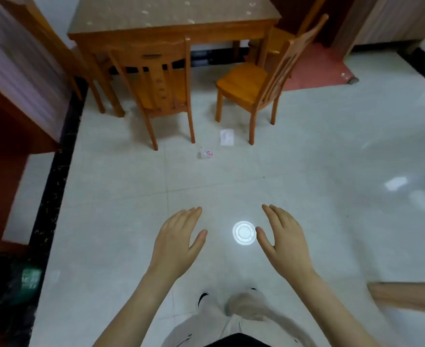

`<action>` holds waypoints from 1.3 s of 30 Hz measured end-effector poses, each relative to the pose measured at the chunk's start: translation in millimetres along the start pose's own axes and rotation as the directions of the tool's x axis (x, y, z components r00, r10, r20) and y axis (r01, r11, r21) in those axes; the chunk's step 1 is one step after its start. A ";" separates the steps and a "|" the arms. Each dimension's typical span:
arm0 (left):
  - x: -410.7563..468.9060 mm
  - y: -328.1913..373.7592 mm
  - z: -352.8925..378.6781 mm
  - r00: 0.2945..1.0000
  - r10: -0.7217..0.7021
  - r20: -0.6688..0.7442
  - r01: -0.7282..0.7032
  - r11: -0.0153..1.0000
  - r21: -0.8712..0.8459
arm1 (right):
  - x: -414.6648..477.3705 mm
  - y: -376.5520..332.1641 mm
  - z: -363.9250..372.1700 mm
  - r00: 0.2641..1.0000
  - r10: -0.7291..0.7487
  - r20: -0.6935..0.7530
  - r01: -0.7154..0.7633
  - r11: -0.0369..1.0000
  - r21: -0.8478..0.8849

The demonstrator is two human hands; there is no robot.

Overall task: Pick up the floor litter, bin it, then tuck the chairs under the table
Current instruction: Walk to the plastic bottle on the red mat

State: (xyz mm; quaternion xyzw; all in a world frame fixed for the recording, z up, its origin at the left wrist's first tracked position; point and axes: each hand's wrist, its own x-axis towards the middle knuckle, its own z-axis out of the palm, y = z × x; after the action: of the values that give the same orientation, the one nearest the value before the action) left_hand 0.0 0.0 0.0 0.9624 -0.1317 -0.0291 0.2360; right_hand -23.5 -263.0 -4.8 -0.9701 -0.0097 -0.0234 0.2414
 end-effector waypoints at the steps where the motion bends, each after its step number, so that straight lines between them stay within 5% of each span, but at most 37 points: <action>1: 8.0 0.3 1.4 0.999 0.027 0.020 -0.027 1.000 -0.001 | 0.2 4.4 0.0 1.000 0.022 -0.015 -0.022 1.000 0.003; 8: 97.0 46.3 20.8 0.983 0.178 0.046 -0.177 0.984 -0.025 | 21.0 60.5 -28.7 0.970 0.205 -0.133 -0.204 0.979 0.022; 16: 232.7 161.5 96.6 0.924 0.348 0.160 -0.352 0.936 0.003 | 61.7 203.3 -87.3 0.913 0.377 -0.156 -0.372 0.926 0.061; 26: 404.5 349.7 172.8 0.868 0.456 0.194 -0.453 0.889 -0.063 | 167.8 370.2 -204.8 0.883 0.422 -0.206 -0.414 0.907 0.081; 39: 702.0 431.8 253.2 0.839 0.493 0.231 -0.499 0.866 -0.036 | 393.8 560.3 -248.3 0.868 0.467 -0.167 -0.459 0.884 0.088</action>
State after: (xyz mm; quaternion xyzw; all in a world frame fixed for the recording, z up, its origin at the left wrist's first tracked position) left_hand 543.0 -669.4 -20.9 0.8884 -0.4030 -0.0778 0.2059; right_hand 376.6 -871.3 -28.0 -0.9320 0.2447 -0.0540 0.2619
